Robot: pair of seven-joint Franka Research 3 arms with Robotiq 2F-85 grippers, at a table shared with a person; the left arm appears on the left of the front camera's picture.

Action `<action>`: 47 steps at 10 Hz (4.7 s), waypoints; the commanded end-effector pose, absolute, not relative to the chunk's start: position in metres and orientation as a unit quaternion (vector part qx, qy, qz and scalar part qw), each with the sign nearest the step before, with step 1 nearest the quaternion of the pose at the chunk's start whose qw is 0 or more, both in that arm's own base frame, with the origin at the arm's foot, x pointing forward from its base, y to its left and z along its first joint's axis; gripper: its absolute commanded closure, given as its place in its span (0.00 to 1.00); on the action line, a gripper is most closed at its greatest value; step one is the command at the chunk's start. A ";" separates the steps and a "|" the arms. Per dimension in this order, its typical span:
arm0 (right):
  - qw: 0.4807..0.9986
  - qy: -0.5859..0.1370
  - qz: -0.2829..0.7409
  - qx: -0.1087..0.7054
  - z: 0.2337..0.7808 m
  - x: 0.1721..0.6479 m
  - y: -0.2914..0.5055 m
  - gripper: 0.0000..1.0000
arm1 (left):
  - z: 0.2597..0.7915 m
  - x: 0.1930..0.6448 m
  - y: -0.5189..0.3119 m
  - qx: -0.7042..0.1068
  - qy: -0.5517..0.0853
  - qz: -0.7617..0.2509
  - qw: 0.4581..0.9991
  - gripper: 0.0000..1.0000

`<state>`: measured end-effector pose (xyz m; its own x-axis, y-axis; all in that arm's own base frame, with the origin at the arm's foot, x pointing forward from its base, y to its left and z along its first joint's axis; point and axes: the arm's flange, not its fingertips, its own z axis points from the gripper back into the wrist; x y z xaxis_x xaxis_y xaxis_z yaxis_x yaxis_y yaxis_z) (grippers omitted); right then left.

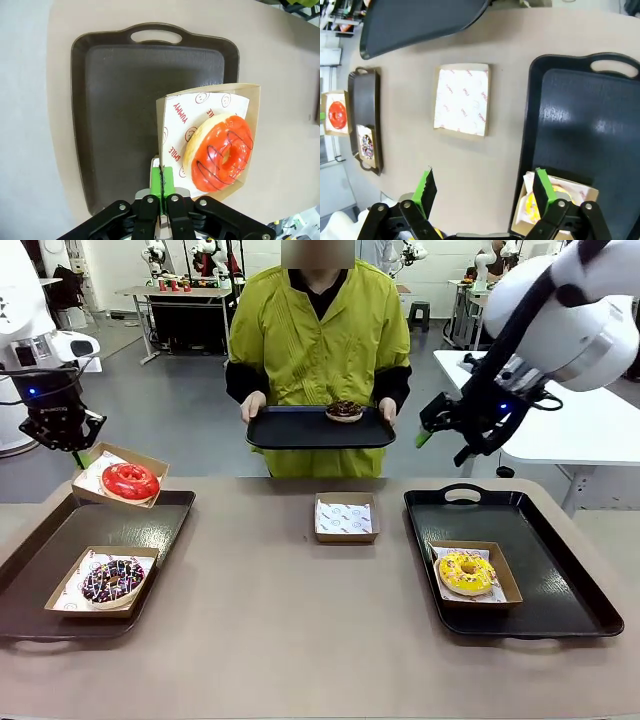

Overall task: Individually package the donuts and arrange them on the tray.
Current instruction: Place the picked Paper togo box on the Handle tray while simultaneously picking up another Paper togo box from the table with the other hand.

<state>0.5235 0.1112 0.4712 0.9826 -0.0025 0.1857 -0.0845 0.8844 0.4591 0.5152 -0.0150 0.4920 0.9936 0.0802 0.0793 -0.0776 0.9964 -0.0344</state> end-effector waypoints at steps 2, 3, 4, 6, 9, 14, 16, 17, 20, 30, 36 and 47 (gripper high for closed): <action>0.952 -0.111 -0.003 0.286 0.473 0.524 0.105 0.00 | 0.497 0.516 -0.017 -0.016 -0.043 0.038 0.998 0.99; 0.966 -0.086 0.026 0.241 0.468 0.523 0.118 0.00 | 0.497 0.516 -0.017 -0.016 -0.043 0.038 0.998 0.99; 0.966 -0.086 0.026 0.241 0.468 0.523 0.118 0.00 | 0.497 0.516 -0.017 -0.016 -0.043 0.038 0.998 0.99; 0.966 -0.086 0.026 0.241 0.468 0.523 0.118 0.00 | 0.497 0.516 -0.017 -0.016 -0.043 0.038 0.998 0.99; 0.987 -0.099 0.017 0.123 0.473 0.522 0.154 0.00 | 0.481 0.527 -0.007 -0.008 -0.034 0.029 0.999 0.99; 0.998 -0.059 -0.005 0.021 0.423 0.563 0.231 0.00 | 0.440 0.556 0.011 -0.003 -0.043 0.039 0.998 0.99; 0.999 -0.042 0.001 0.024 0.398 0.572 0.249 0.00 | 0.423 0.564 0.008 0.003 -0.026 0.032 0.999 0.99; 0.999 -0.029 0.012 0.029 0.378 0.573 0.255 0.00 | 0.415 0.565 0.006 0.007 -0.021 0.030 0.999 0.99; 0.999 -0.017 0.028 0.023 0.351 0.576 0.269 0.00 | 0.408 0.570 0.006 0.003 -0.011 0.024 1.000 0.99; 0.999 0.007 0.034 0.033 0.319 0.581 0.262 0.00 | 0.396 0.588 -0.009 -0.017 0.007 0.007 1.000 0.99; 0.997 -0.016 0.056 0.044 0.325 0.580 0.262 1.00 | 0.396 0.587 -0.010 -0.028 0.013 0.005 1.000 0.00; 0.998 -0.013 0.042 0.054 0.344 0.572 0.264 1.00 | 0.409 0.577 0.000 -0.070 0.020 0.003 0.997 0.00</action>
